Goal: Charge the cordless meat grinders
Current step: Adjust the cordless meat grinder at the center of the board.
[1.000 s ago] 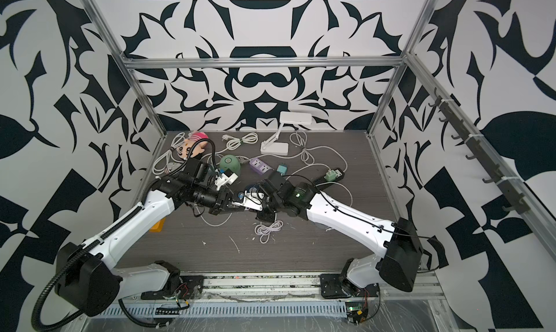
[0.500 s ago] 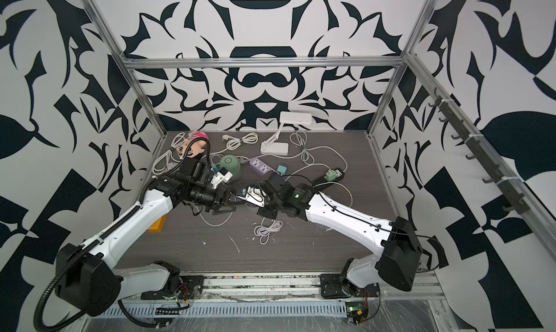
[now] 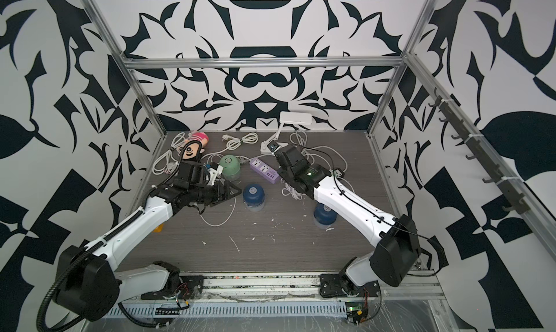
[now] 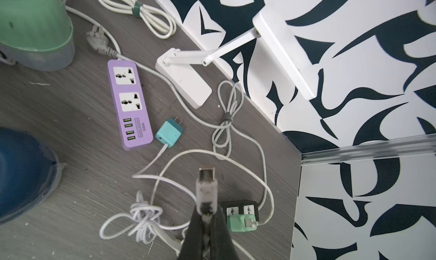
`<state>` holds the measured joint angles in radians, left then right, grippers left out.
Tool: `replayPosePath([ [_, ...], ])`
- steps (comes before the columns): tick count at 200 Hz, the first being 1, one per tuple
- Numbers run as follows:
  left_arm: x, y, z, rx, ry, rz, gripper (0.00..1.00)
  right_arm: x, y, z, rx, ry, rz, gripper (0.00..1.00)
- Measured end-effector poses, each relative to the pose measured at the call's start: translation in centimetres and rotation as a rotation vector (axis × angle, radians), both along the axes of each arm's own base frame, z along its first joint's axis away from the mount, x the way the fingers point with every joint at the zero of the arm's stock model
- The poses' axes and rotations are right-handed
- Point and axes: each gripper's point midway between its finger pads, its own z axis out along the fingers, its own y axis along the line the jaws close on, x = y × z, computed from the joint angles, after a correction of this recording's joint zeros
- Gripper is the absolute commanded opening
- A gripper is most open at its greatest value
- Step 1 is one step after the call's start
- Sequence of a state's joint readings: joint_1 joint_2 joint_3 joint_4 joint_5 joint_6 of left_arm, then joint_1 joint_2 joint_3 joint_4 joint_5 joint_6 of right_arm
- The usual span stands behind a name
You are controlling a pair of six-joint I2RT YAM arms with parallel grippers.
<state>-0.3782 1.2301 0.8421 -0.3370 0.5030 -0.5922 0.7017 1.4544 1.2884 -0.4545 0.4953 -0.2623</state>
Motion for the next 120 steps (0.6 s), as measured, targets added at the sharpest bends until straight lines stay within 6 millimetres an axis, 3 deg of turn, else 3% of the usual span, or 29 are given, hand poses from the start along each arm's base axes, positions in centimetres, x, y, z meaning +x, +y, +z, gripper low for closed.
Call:
replayPosePath([
  [28,2.4,-0.5,0.3,-0.013,-0.076,0.027,0.84,-1.0,1.8,-2.8,0.047,0.08,0.026,0.0],
  [65,5.3,-1.5,-1.8,0.001,-0.059,0.032,0.84,-3.6,3.3,-8.6,0.155,0.266,0.037,0.0],
  [78,6.3,-1.9,-2.4,0.005,-0.055,0.029,0.88,-4.5,3.7,-10.1,0.196,0.32,0.031,0.0],
  [120,8.1,-3.3,-3.8,-0.03,-0.041,0.009,0.88,-5.2,5.5,-12.9,0.302,0.425,0.022,0.0],
])
